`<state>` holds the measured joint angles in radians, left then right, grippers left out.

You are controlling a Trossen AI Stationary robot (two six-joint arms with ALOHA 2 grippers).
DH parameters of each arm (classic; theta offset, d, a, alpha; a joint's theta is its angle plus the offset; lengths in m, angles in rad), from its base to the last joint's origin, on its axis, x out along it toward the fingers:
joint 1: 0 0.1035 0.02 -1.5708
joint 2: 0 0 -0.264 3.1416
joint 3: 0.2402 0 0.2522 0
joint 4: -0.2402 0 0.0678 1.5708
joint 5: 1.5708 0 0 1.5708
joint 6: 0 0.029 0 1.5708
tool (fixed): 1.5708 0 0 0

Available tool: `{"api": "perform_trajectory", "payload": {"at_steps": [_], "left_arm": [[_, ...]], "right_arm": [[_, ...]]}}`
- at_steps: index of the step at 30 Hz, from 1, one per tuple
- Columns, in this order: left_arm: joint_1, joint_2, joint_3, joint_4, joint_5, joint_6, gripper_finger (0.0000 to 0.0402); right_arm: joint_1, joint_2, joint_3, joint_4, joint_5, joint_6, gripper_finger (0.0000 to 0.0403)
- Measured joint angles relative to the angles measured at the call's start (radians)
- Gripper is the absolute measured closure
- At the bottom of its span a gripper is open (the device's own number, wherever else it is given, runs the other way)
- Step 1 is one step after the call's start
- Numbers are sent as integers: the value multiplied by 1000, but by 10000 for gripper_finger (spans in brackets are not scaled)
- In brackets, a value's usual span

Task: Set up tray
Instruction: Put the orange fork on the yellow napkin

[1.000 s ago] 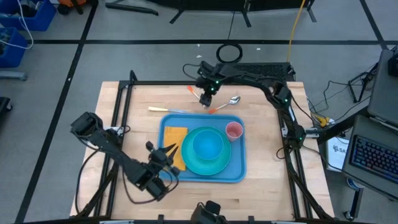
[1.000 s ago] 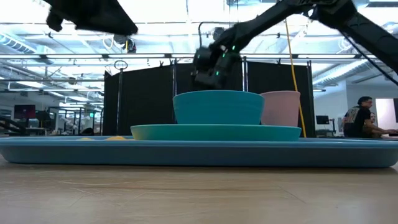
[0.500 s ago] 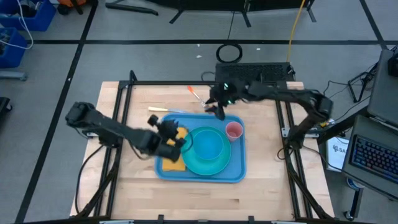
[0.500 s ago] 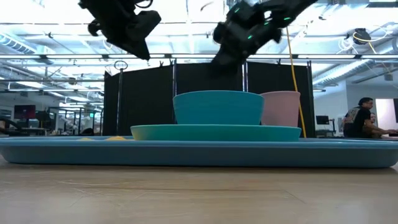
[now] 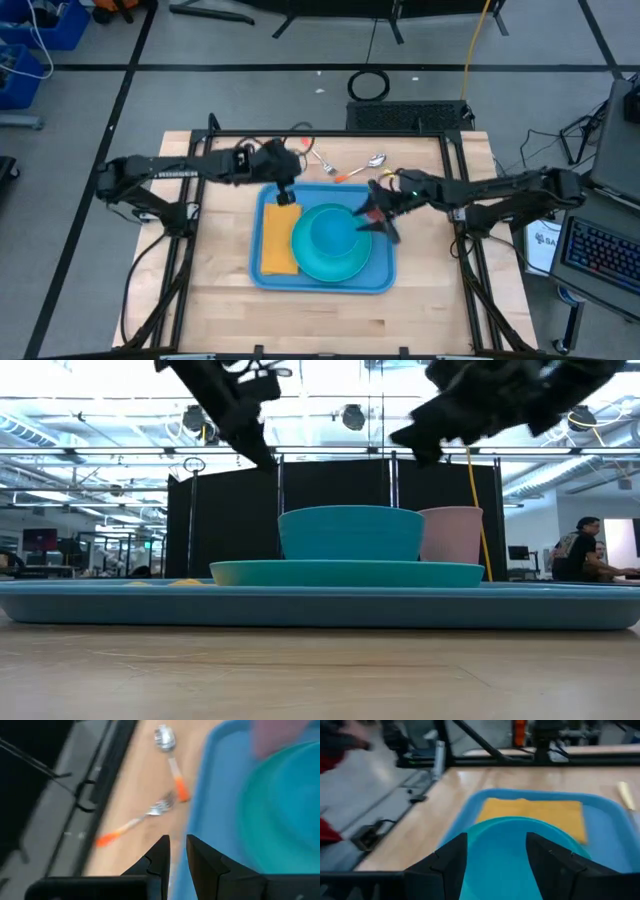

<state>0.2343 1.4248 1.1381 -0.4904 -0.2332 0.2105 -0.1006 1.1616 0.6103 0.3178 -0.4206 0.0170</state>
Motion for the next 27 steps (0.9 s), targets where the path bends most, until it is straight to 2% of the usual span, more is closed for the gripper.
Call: {"api": "perform_trajectory", "payload": {"at_steps": [2,6,8,12,16,21,24,27], "left_arm": [[57,19,0,15,39,21,332],[162,64,0,30,238,49,332],[193,98,0,34,284,100,332],[224,146,0,90,311,193,332],[255,194,17,149,401,290,335],[292,280,92,133,473,374,375],[304,321,143,185,468,341,396],[308,341,180,258,420,332,382]], "right_arm": [[19,-40,-39,14,3,2,209],[32,-99,-84,13,3,2,209],[31,-115,-93,16,4,2,209],[31,-121,-97,23,5,-1,209],[31,-113,-96,42,32,-2,209],[30,-107,-97,52,113,-10,209],[29,-107,-96,53,138,-29,209],[23,-106,-96,56,139,-41,209]]}}
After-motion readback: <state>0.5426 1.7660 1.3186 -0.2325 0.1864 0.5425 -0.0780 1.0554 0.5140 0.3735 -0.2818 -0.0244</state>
